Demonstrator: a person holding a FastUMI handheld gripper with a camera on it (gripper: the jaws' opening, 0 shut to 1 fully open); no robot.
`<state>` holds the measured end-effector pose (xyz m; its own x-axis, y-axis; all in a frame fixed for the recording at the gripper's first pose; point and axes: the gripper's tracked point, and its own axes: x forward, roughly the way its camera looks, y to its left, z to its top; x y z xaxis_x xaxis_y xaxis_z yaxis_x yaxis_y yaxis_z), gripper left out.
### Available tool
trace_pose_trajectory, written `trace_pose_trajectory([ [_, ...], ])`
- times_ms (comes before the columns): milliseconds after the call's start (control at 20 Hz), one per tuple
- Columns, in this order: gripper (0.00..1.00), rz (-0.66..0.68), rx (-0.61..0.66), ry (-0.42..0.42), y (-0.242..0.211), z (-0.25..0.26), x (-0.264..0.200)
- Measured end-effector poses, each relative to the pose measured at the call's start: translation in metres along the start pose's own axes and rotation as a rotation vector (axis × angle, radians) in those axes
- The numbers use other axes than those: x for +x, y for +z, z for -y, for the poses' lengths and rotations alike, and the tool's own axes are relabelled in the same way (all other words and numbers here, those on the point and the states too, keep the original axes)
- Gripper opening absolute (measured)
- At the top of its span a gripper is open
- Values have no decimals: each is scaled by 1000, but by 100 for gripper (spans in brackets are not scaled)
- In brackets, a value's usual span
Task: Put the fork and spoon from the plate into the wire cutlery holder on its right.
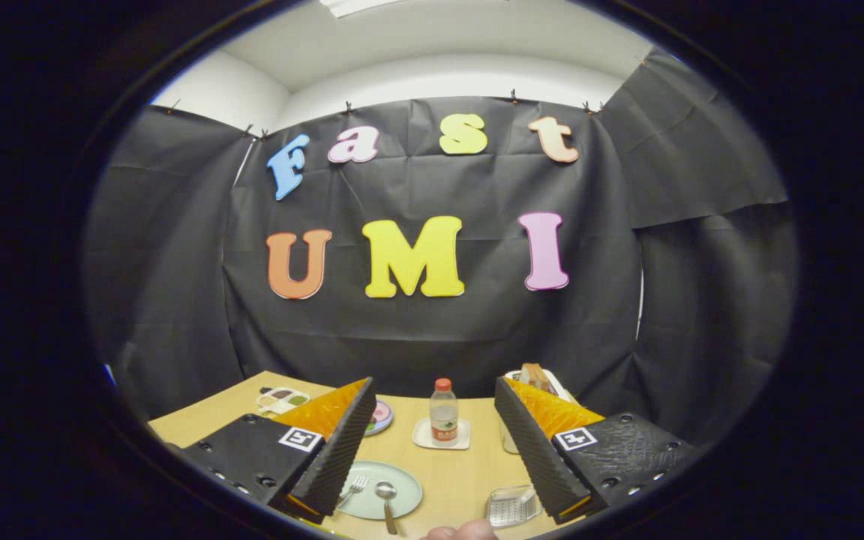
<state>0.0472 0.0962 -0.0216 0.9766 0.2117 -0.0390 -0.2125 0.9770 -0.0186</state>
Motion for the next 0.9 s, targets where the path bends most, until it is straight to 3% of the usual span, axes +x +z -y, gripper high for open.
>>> trace_pose_trajectory([
  [500,97,-206,-47,15,-62,28,-17],
  [900,97,-504,-31,136,-156,-17,-28],
])
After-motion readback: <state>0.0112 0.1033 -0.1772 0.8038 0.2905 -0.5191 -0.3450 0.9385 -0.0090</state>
